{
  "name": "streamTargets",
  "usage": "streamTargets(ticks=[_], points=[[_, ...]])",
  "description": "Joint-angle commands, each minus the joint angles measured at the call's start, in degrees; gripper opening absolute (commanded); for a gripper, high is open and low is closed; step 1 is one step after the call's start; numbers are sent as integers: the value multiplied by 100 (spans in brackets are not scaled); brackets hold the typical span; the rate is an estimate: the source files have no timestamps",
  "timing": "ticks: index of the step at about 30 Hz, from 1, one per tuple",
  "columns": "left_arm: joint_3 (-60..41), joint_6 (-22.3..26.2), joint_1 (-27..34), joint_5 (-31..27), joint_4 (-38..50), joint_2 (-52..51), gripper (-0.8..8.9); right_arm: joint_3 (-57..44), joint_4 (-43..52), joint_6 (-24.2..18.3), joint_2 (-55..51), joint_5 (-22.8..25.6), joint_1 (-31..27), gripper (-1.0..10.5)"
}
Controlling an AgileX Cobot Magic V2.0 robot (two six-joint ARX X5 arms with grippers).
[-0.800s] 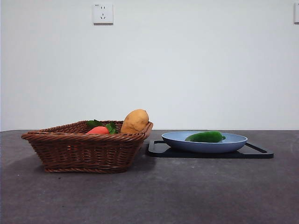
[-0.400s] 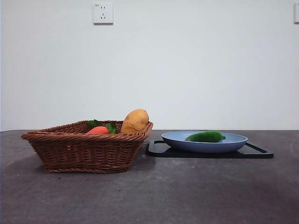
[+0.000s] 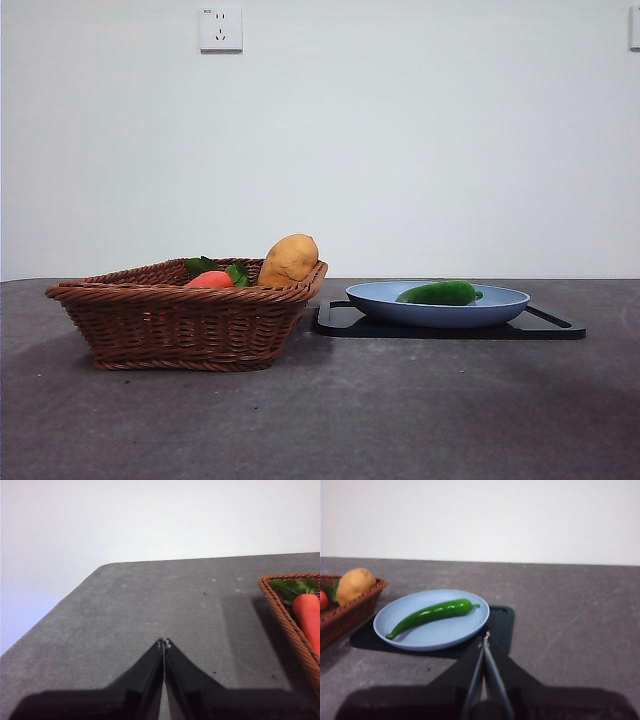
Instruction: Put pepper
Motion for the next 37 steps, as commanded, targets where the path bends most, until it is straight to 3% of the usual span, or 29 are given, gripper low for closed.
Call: streamTargets(ticks=[1, 7, 11, 37], points=[[-61, -37, 17, 9, 35, -22, 8, -22, 13, 39, -24, 59, -4, 11], [-61, -37, 17, 9, 37, -22, 8, -22, -254, 44, -24, 131, -4, 11], [-61, -37, 17, 9, 35, -22, 8, -20, -737, 332, -22, 129, -2, 11], [-61, -37, 17, 9, 37, -22, 8, -20, -656, 339, -22, 129, -2, 11]])
